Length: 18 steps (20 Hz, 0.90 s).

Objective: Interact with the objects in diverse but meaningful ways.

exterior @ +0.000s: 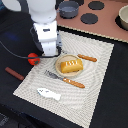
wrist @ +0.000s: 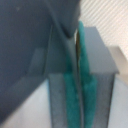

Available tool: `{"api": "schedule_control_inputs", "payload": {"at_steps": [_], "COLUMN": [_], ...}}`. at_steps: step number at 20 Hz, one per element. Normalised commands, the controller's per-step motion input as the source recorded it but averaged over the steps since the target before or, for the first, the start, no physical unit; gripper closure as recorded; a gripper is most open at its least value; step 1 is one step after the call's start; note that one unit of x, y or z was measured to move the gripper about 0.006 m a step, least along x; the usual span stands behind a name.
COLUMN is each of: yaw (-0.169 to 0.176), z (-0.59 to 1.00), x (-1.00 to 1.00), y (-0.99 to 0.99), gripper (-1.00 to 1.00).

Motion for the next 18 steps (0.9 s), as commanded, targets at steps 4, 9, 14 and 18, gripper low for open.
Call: {"api": "schedule_control_inputs", "payload": {"at_steps": [4,9,14,18], "yaw": [-0.093,-0.054,-0.008,0.0], "z": [0.97,0.9,0.71,0.73], "x": [0.71,0.78,0.84,0.93], "y": [0.12,0.23,0.39,0.47], "gripper": [1.0,1.0,1.0,1.0]}}
